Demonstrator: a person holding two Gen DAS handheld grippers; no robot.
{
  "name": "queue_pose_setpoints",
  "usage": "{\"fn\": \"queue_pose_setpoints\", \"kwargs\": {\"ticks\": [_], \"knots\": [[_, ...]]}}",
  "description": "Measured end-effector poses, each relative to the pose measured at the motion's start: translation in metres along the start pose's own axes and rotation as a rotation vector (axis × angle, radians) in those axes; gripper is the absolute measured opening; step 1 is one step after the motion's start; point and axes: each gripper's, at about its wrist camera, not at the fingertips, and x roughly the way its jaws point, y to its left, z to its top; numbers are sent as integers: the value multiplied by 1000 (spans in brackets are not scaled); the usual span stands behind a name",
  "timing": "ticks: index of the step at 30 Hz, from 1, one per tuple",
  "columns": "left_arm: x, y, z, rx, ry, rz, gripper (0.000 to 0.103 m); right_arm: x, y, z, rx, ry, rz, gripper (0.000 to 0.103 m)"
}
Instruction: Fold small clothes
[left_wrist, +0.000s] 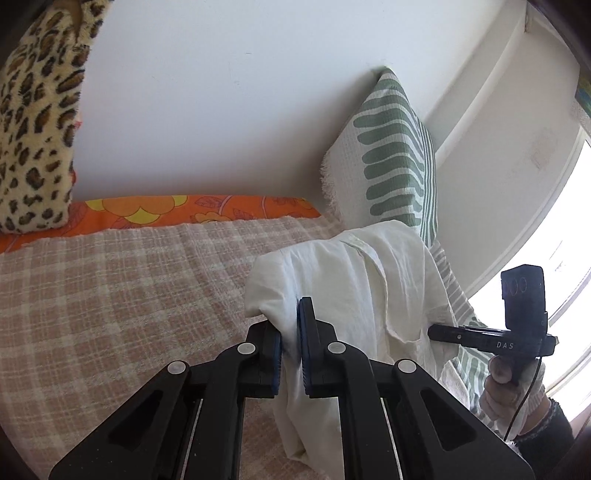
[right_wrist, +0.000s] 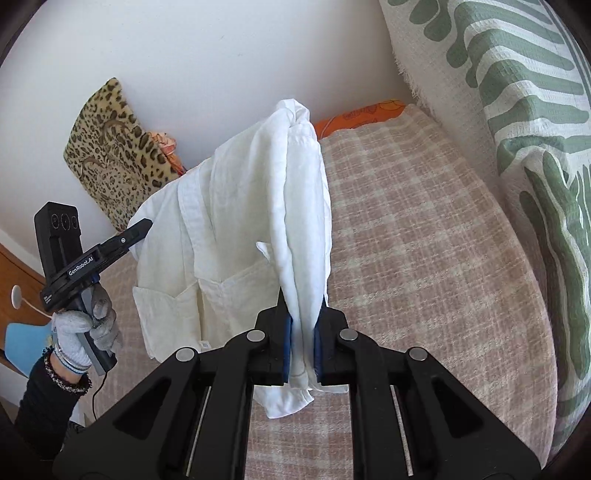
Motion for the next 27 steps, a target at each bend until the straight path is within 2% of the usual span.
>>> {"fn": "queue_pose_setpoints", "kwargs": {"ticks": [4, 5, 8, 11, 14, 16, 17, 18, 20, 21, 23, 25, 27], "knots": [[23, -25, -7, 150, -15, 154, 8, 28, -17, 3, -5, 35, -122, 11], [25, -28, -7, 171, -14, 189, 12, 34, -17, 2, -11, 45, -158, 15], [23, -37, -4, 217, -18, 242, 13, 39, -15, 2, -25, 35, -265, 27], [8, -43, -1, 240, -44, 240, 16, 27, -14, 3, -13, -15, -294, 38], [-13, -49, -3, 250, -66, 226, 16, 9, -2, -2, -18, -61, -295, 41], [-27, -54, -5, 258, -78, 222, 29, 0, 6, -7, -22, -83, -304, 41], [-35, -57, -6, 253, -85, 217, 41, -6, 10, -11, -17, -99, -314, 42], [-42, -59, -8, 252, -96, 207, 49, -12, 14, -14, -13, -113, -316, 42], [-54, -67, -11, 258, -114, 210, 54, -28, 24, -24, -6, -149, -325, 44], [-59, -71, -13, 265, -115, 204, 59, -35, 30, -29, -12, -169, -337, 47], [-72, -78, -19, 274, -123, 195, 64, -50, 45, -41, -35, -217, -376, 64], [-86, -84, -26, 284, -133, 191, 67, -63, 61, -53, -64, -268, -405, 71], [-99, -91, -33, 286, -139, 201, 81, -75, 76, -65, -90, -310, -435, 78]]}}
